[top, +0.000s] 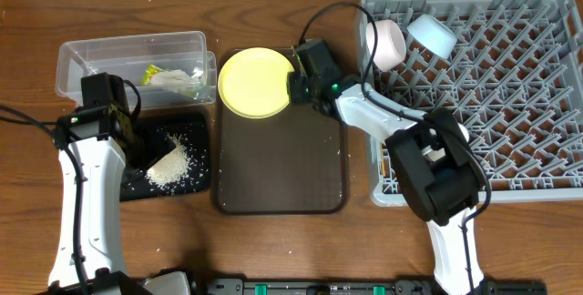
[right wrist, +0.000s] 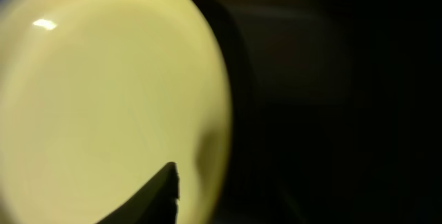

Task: Sort waste into correct bins and load items into the dishwasher rack
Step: 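Reach the right gripper to the yellow plate and grasp its edge, then lift the yellow plate with the right gripper over to the rack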

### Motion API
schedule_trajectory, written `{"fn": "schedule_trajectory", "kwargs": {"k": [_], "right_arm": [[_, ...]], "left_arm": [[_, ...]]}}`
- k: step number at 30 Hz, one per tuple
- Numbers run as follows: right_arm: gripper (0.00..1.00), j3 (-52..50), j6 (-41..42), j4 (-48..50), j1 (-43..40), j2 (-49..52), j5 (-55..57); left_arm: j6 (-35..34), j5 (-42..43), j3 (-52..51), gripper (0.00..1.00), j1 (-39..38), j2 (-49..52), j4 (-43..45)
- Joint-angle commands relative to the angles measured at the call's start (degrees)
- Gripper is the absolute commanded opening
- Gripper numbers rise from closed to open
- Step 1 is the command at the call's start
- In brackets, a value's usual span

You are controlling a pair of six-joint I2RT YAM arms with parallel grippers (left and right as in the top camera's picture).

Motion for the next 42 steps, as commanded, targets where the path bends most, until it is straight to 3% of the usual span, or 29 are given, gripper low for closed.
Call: {"fn": "schedule_trajectory", "kwargs": {"k": [1, 10, 20, 28, 34, 42], "right_arm": [[0.31, 0.3, 2.3, -1.5, 1.6, 1.0, 3.6], [0.02, 0.3, 2.3, -9.7, 0.4, 0.0, 4.9], [0.01, 0.3, -1.4, -17.8, -3.1, -8.9, 5.7], [0.01, 0.3, -12.5, -24.9, -6.1, -23.8, 8.8], [0.01, 0.3, -21.6, -30.0, -9.2, -34.4, 19.7], [0.01, 0.3, -36.1, -33.1, -13.4, -41.1, 44.5]], "left_arm": [[-0.2, -0.2, 0.4, 0.88, 0.2, -0.4, -0.2], [-0.2, -0.2, 0.4, 0.88, 0.2, -0.4, -0.2], [-0.2, -0.2, 0.4, 0.88, 0.2, -0.4, -0.2], [-0.2, -0.2, 0.4, 0.88, 0.2, -0.4, -0.2], [-0.2, -0.2, 0.4, 0.88, 0.2, -0.4, -0.2], [-0.2, -0.2, 0.4, 0.88, 0.2, -0.4, -0.2]]}}
